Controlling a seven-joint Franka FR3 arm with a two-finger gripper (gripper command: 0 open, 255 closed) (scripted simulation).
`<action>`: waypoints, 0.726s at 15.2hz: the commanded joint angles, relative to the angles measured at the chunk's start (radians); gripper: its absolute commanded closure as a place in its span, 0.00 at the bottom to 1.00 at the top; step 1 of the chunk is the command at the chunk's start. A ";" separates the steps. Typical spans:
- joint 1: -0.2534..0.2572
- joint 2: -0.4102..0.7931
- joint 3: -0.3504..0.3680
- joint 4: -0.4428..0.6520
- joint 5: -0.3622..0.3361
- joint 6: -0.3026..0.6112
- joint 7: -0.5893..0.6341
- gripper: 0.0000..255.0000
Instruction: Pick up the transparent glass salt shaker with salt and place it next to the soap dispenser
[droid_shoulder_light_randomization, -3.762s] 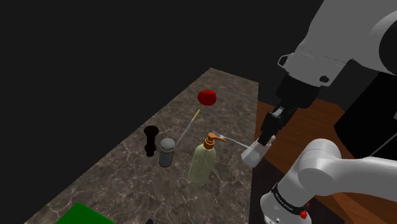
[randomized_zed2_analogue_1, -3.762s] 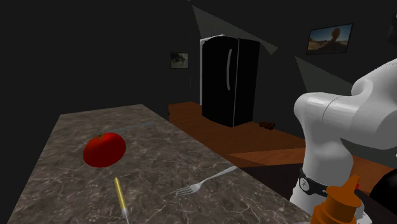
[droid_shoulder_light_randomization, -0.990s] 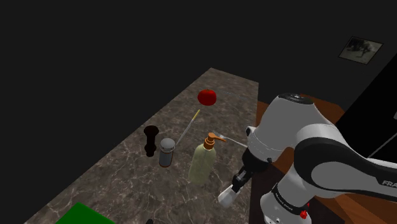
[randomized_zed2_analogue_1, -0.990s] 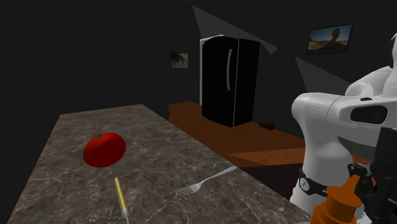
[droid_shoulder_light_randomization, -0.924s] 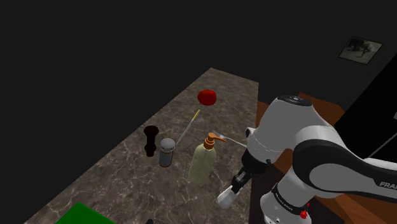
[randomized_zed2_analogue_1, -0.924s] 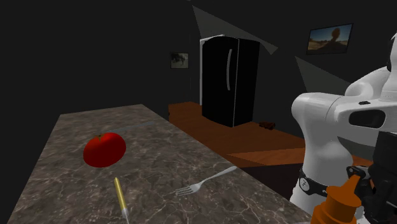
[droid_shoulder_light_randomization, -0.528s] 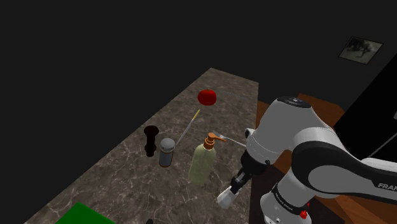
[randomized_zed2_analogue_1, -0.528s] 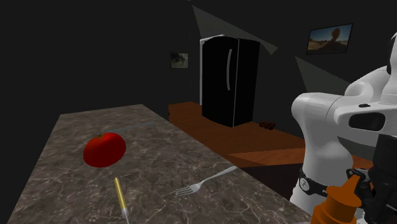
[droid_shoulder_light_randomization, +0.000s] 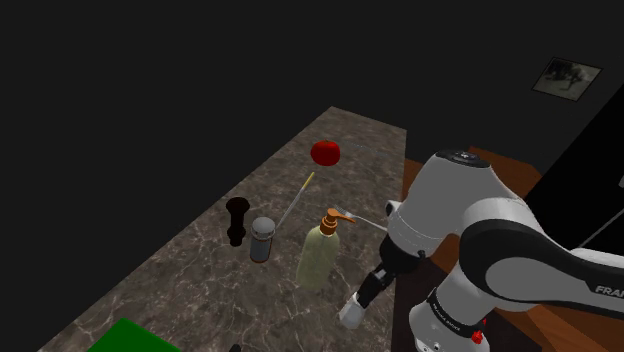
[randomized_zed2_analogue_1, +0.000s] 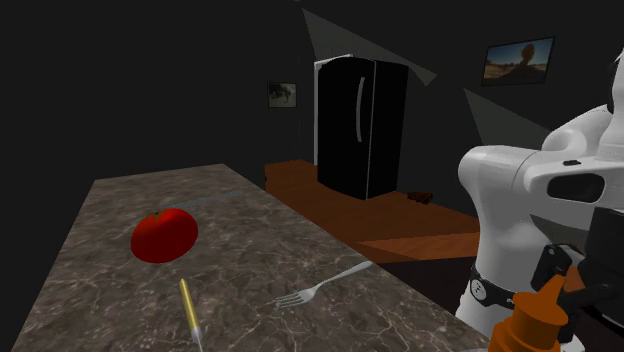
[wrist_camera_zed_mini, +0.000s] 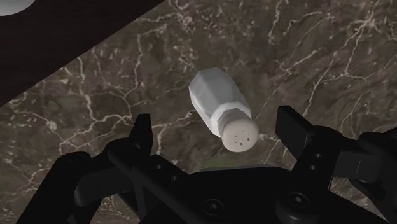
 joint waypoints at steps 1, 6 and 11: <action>-0.014 -0.020 -0.049 0.037 -0.049 -0.055 0.005 0.00; -0.030 -0.032 -0.100 0.082 -0.098 -0.111 0.008 0.00; -0.030 -0.032 -0.100 0.082 -0.098 -0.111 0.008 0.00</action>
